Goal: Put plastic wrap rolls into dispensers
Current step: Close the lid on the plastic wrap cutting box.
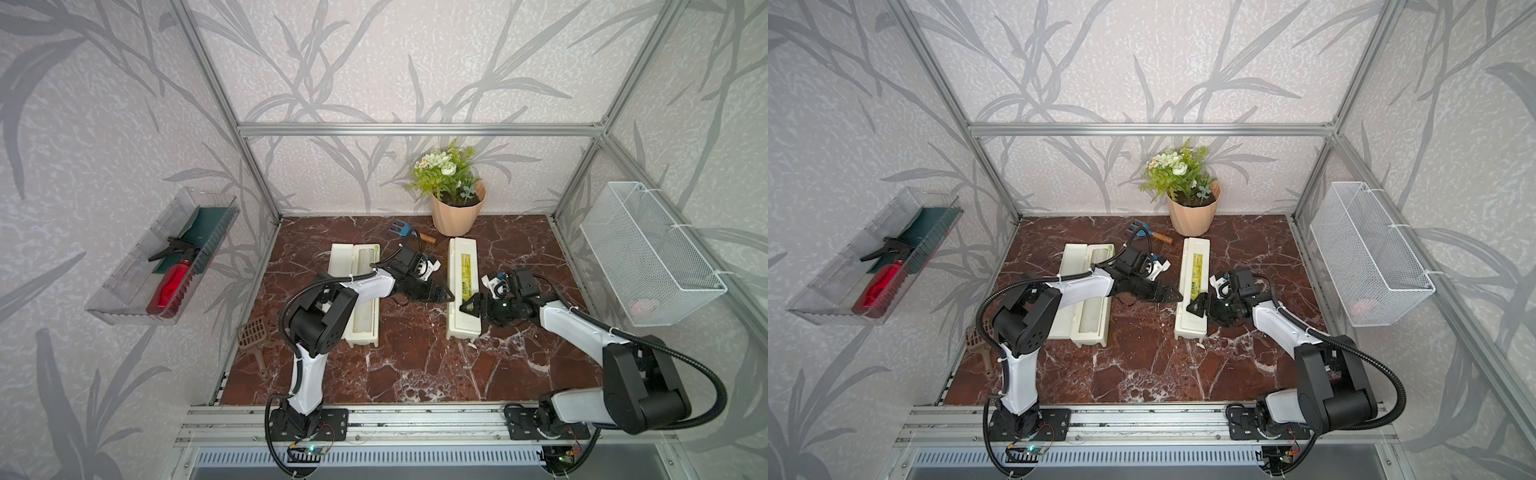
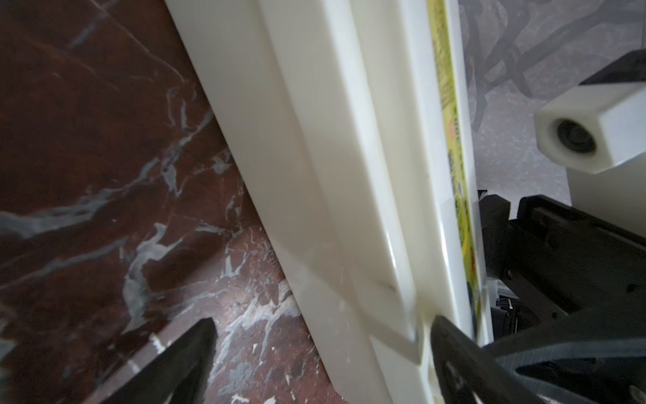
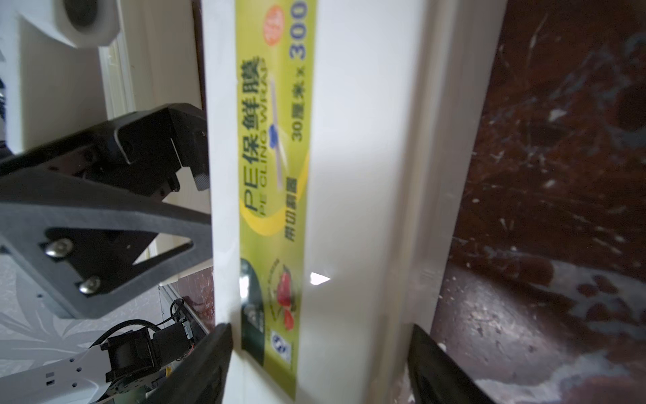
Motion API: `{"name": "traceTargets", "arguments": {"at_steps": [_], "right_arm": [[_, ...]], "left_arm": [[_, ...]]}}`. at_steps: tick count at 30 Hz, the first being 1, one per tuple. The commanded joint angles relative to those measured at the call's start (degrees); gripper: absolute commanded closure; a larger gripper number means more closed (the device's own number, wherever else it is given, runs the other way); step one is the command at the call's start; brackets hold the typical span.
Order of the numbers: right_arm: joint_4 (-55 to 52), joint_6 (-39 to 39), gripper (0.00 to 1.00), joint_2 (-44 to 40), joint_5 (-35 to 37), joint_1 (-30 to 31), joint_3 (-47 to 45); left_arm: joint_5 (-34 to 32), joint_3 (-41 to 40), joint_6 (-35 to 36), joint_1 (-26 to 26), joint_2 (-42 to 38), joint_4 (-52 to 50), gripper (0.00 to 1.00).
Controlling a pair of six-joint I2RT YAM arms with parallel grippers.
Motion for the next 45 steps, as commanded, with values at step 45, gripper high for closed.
{"name": "traceTargets", "arguments": {"at_steps": [45], "right_arm": [[7.4, 8.5, 0.35, 0.3, -4.1, 0.8, -6.0]], "left_arm": [[9.5, -10.3, -1.4, -0.5, -6.7, 13.3, 0.01]]}}
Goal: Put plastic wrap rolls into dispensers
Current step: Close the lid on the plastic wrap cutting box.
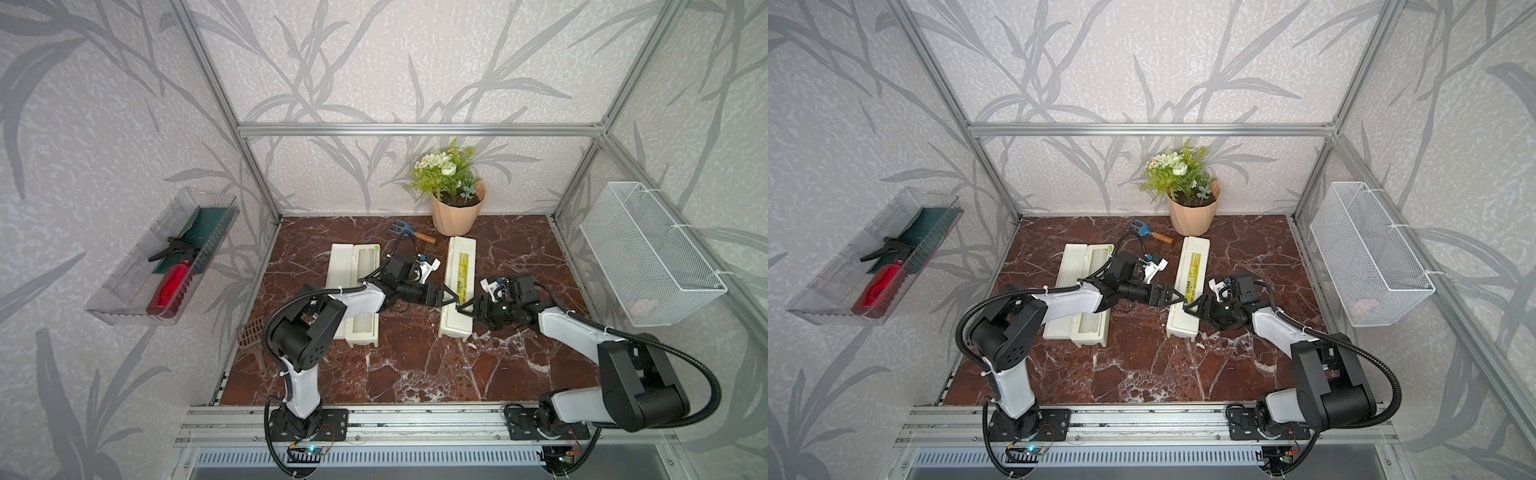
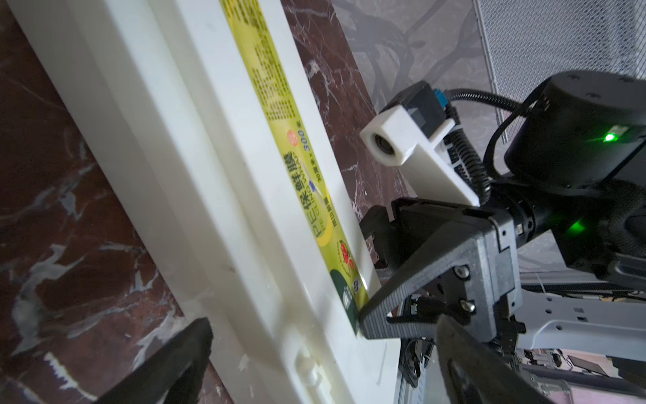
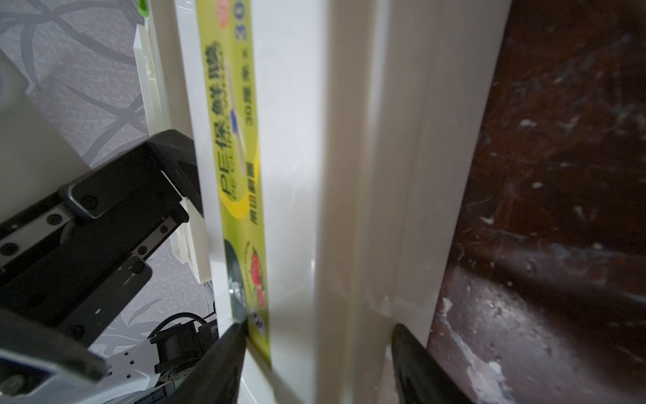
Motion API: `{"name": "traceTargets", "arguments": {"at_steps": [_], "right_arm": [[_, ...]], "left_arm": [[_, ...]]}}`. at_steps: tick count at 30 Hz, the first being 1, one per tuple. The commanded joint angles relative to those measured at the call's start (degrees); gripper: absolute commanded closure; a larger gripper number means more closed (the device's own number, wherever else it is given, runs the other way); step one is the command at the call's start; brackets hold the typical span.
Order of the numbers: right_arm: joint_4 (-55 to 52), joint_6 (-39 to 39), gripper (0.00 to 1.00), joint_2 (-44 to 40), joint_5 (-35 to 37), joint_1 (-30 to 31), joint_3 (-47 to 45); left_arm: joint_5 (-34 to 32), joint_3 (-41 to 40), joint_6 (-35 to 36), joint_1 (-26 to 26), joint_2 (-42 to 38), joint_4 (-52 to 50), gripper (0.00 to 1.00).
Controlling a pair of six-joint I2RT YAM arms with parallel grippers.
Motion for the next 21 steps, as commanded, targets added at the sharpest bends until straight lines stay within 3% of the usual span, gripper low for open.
{"name": "traceTargets", "arguments": {"at_steps": [1, 10, 18, 21], "right_arm": [[-2.1, 0.7, 0.35, 0.2, 1.5, 0.9, -1.0], [-1.5, 1.6, 0.4, 2.4, 2.7, 3.1, -0.5], [-0.6, 3.2, 0.45, 4.5, 4.3, 5.3, 0.0], [-0.4, 3.5, 0.48, 5.7, 4.6, 6.1, 0.2]], "left_arm": [[4.0, 1.3, 3.9, -0.2, 0.3, -6.3, 0.01], [7.3, 1.1, 4.5, -1.9, 0.6, -8.7, 0.0], [9.8, 0.4, -1.5, -2.9, 2.8, -1.7, 0.18], [10.8, -0.5, -3.8, -3.0, 4.1, 1.7, 0.29]]}}
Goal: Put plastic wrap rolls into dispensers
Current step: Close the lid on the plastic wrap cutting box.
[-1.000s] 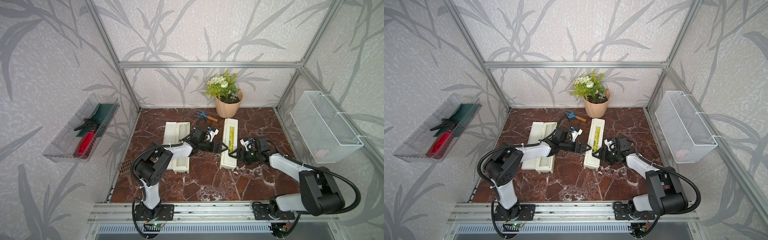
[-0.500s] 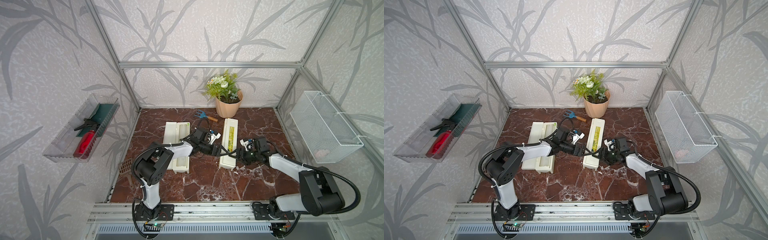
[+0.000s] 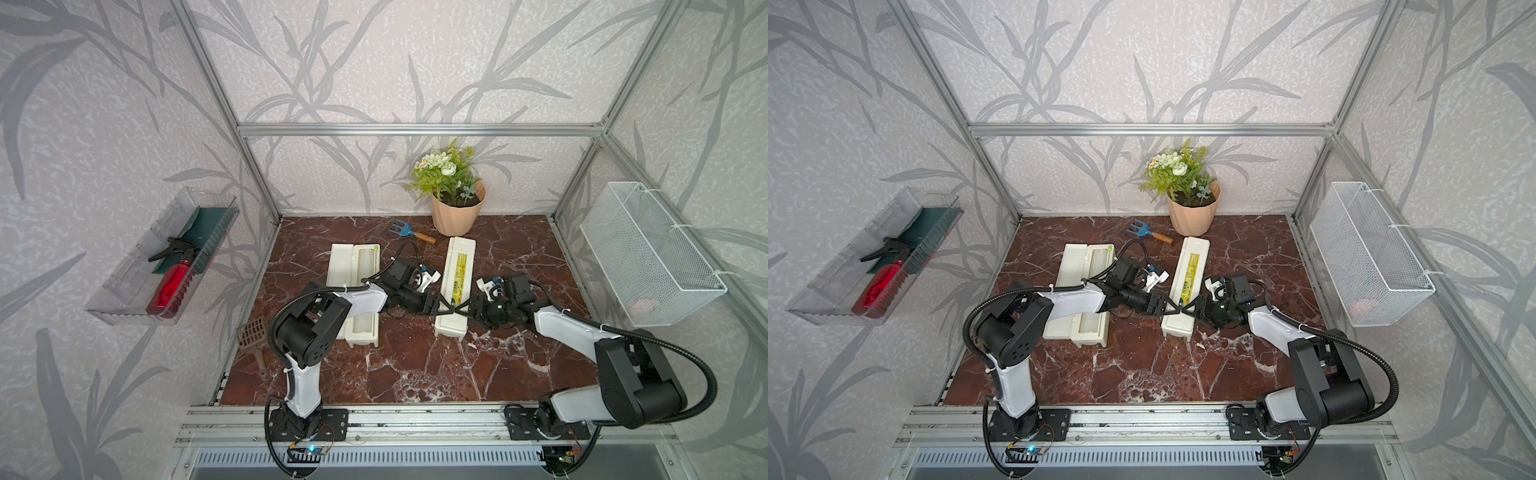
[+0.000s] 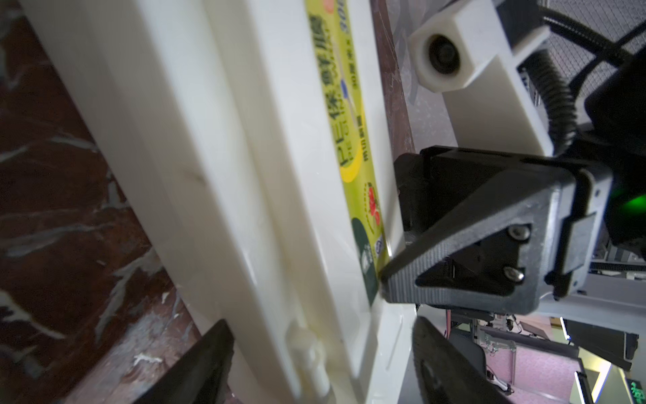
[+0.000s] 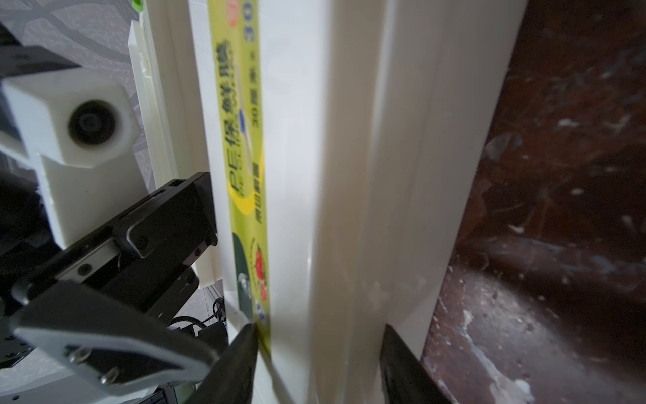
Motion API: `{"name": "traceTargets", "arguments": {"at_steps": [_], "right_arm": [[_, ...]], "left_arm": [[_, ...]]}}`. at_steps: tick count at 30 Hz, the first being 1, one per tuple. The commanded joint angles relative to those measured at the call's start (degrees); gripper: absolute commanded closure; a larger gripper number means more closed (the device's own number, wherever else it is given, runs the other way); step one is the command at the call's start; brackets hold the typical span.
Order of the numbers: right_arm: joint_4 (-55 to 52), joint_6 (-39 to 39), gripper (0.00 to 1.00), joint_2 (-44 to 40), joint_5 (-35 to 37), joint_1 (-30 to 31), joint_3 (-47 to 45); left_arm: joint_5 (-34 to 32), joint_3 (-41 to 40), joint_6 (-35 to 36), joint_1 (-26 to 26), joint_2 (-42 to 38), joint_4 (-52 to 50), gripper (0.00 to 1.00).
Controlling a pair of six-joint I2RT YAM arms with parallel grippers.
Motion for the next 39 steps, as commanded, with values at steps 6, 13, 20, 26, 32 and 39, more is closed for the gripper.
{"name": "traceTargets", "arguments": {"at_steps": [6, 13, 20, 26, 32, 39], "right_arm": [[-3.2, 0.3, 0.49, 5.2, 3.9, 3.9, -0.7], [-5.1, -2.3, 0.37, 4.7, 6.0, 3.3, 0.2], [-2.6, -4.1, 0.45, 10.7, 3.7, 1.8, 0.7], [-7.2, -10.6, 0.22, 2.6, 8.9, 0.4, 3.8], [-8.1, -13.3, 0.13, -0.3, 8.9, -5.7, 8.2], [-2.2, -12.7, 0.11, 7.4, 4.3, -10.3, 16.1]], "left_arm": [[5.0, -0.6, -0.9, -2.6, 4.5, 3.6, 0.51], [-2.8, 6.1, 11.8, -2.1, 3.4, -16.7, 0.55], [-7.2, 11.1, 13.0, -1.4, 6.4, -24.1, 0.43], [-9.6, 13.3, 13.2, 0.4, 4.2, -24.3, 0.25], [-9.8, 17.8, 15.3, 1.1, 4.5, -27.0, 0.2], [-10.7, 27.8, 16.7, 4.2, 6.8, -27.7, 0.06]]}}
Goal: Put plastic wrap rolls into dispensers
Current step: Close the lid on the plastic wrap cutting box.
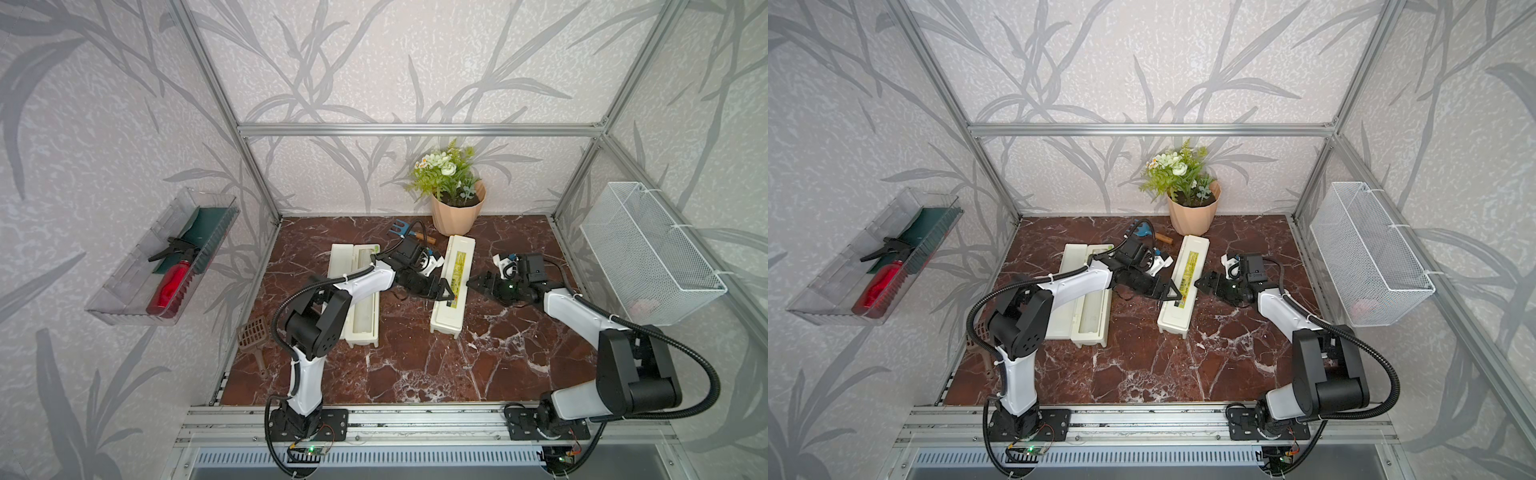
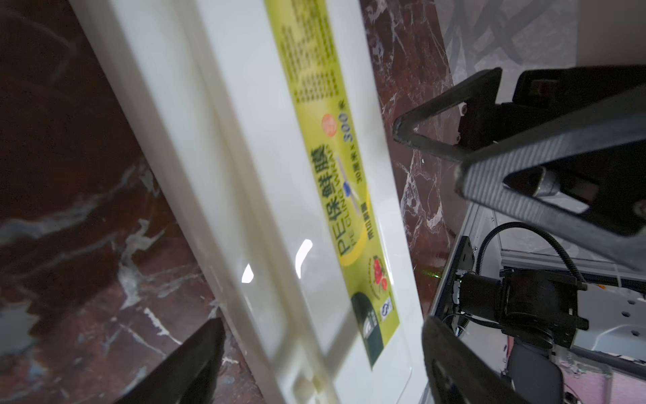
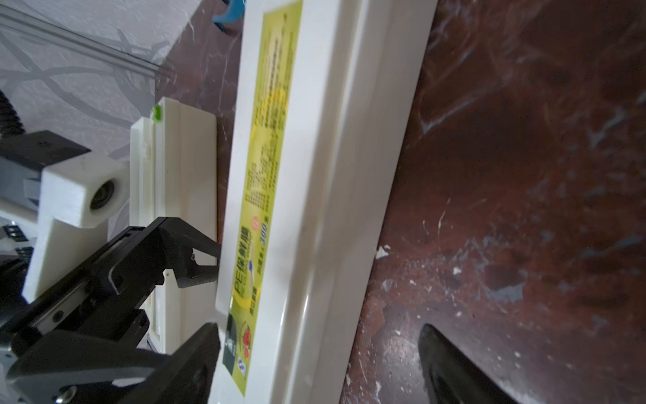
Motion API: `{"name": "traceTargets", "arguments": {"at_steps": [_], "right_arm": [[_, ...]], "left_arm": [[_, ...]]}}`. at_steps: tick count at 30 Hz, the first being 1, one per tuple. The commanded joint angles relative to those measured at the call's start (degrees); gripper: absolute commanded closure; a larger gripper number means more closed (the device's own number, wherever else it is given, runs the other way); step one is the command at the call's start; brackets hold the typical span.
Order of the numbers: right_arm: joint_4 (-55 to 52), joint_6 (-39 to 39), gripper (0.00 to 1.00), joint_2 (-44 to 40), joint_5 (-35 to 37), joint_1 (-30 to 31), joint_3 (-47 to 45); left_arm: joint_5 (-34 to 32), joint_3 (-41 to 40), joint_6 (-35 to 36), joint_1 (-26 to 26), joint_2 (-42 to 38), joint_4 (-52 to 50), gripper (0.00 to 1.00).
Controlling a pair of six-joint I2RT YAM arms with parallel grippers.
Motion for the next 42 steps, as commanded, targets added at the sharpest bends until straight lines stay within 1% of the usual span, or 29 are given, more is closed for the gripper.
{"name": "traceTargets", "arguments": {"at_steps": [1, 7, 9, 14, 18, 20, 22, 25, 27, 29, 31, 32, 34, 36, 38, 41, 42], "right_arm": [[3.7, -0.5, 0.11, 5.1, -2.4, -1.1, 4.5], [11.3, 4.3, 0.12, 16.1, -3.3, -1.6, 11.0], [14.5, 6.7, 0.13, 19.5, -3.5, -1.6, 12.5], [21.6, 12.3, 0.15, 25.8, -3.5, -1.5, 15.4], [22.1, 13.9, 0.2, 31.5, -5.4, -1.4, 19.6], [21.0, 14.2, 0.23, 33.3, -5.8, -1.2, 21.4], [19.4, 14.4, 0.27, 34.8, -6.1, -1.1, 22.9], [17.5, 14.9, 0.34, 37.2, -7.2, -1.1, 25.1], [14.7, 14.6, 0.37, 39.2, -8.2, -1.1, 27.6], [11.3, 13.3, 0.37, 40.8, -8.2, -0.9, 30.0], [10.0, 12.6, 0.4, 42.1, -8.2, -0.9, 31.5], [10.0, 12.6, 0.4, 42.3, -8.3, -0.9, 32.1], [11.7, 13.0, 0.38, 42.7, -9.4, -0.7, 32.8], [9.7, 11.4, 0.31, 43.6, -10.3, -0.2, 35.1], [5.9, 8.3, 0.29, 45.4, -12.8, 0.8, 39.3], [-1.5, 3.8, 0.34, 47.9, -14.8, 2.6, 44.7], [-3.3, 2.6, 0.38, 48.1, -14.7, 3.3, 45.4]], "left_arm": [[-1.4, 7.1, 1.9, 2.3, 3.0, -1.2, 0.04], [-1.8, 20.9, -0.2, 4.3, 12.8, 0.7, 0.05], [-1.7, 24.8, -1.5, 4.7, 16.4, 2.7, 0.06], [-0.5, 36.5, -4.4, 5.1, 25.7, 2.3, 0.1], [0.7, 40.8, -7.2, 4.9, 30.9, 2.9, 0.12], [0.7, 41.1, -8.3, 4.9, 32.4, 2.9, 0.14], [1.4, 41.0, -9.0, 4.9, 33.1, 2.6, 0.18], [2.4, 40.4, -10.0, 4.7, 33.8, 2.1, 0.24], [3.0, 39.9, -11.5, 4.6, 34.0, 1.5, 0.28], [3.8, 37.1, -14.0, 4.7, 33.8, 3.9, 0.31], [4.0, 33.8, -15.6, 4.8, 33.4, 6.1, 0.35], [4.1, 32.2, -16.4, 5.0, 33.2, 7.0, 0.37], [5.5, 29.3, -17.5, 5.1, 32.4, 9.0, 0.45], [6.3, 26.4, -17.1, 4.9, 30.9, 10.0, 0.47], [6.7, 23.7, -16.1, 4.6, 29.6, 9.8, 0.47], [8.1, 18.7, -16.4, 4.4, 27.2, 11.4, 0.48], [8.3, 16.9, -16.5, 4.4, 26.2, 12.1, 0.48]]}}
